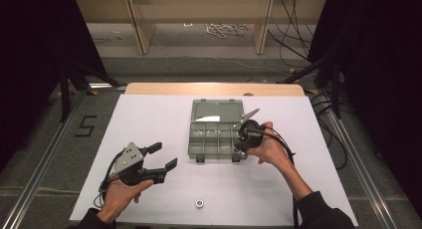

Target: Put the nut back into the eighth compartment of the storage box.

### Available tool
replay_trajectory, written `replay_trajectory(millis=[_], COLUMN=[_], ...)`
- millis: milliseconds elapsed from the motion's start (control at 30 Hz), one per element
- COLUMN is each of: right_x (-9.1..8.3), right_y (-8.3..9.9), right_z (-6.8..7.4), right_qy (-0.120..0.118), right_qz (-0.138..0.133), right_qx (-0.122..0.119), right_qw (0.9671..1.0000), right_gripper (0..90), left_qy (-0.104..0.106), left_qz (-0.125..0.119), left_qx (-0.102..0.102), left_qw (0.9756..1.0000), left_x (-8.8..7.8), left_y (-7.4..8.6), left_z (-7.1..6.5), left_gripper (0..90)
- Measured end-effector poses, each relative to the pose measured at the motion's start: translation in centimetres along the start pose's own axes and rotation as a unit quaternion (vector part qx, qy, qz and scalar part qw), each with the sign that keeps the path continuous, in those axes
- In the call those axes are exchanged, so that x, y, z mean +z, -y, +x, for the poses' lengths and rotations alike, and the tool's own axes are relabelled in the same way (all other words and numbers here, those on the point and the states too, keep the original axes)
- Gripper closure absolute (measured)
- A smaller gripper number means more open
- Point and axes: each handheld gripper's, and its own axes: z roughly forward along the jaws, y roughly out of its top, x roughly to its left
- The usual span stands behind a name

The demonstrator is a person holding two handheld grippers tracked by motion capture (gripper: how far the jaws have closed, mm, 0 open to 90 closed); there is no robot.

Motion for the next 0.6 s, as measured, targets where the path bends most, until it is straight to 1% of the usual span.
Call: replay_trajectory(millis=[67,100,133,167,200,233,267,300,433,500,533,600], right_x=[-0.6,-1.0,-1.2,-1.7,-2.0,-2.3,-2.5,-2.7,-3.3,-3.4,-3.5,-3.5], right_y=[-0.2,-0.4,-0.5,-0.7,-0.7,-0.7,-0.7,-0.7,-0.5,-0.3,-0.3,-0.1], right_z=[0.3,0.6,0.9,1.5,1.9,2.4,2.9,3.5,5.9,7.0,7.4,8.7], right_qy=[0.003,-0.001,-0.002,-0.013,-0.018,-0.015,-0.013,-0.008,-0.012,-0.030,-0.036,-0.045], right_qz=[-0.013,-0.014,-0.019,-0.022,-0.027,-0.036,-0.041,-0.042,-0.058,-0.069,-0.070,-0.070], right_qx=[0.003,0.000,-0.008,-0.015,-0.019,-0.021,-0.027,-0.028,-0.049,-0.048,-0.050,-0.060], right_qw=[0.9999,0.9999,0.9998,0.9996,0.9993,0.9990,0.9987,0.9987,0.9970,0.9960,0.9957,0.9947], right_gripper=[57.6,54.5,51.9,49.1,46.9,43.9,41.8,39.3,37.3,36.9,36.5,34.7], left_qy=[-0.001,-0.001,-0.003,-0.003,0.001,-0.002,-0.004,-0.005,-0.005,-0.005,-0.006,-0.006], left_qz=[0.000,-0.001,-0.003,-0.003,-0.008,-0.003,-0.003,-0.003,-0.004,-0.002,-0.002,-0.002], left_qx=[-0.005,-0.002,-0.006,-0.005,-0.005,-0.003,-0.012,-0.011,-0.006,-0.004,-0.007,-0.007], left_qw=[1.0000,1.0000,1.0000,1.0000,1.0000,1.0000,0.9999,0.9999,1.0000,1.0000,1.0000,1.0000], left_x=[0.0,0.0,0.0,-0.1,0.0,-0.1,-0.1,-0.1,-0.2,-0.2,-0.2,-0.2], left_y=[0.0,0.0,0.0,0.0,0.0,-0.1,0.0,0.0,-0.1,-0.1,-0.1,0.0], left_z=[-0.1,0.0,-0.1,0.0,0.0,0.0,0.0,0.0,0.0,0.0,0.0,0.0], left_gripper=[22.8,22.8,22.8,22.8,22.8,22.8,22.8,22.8,22.8,22.8,22.8,22.8])
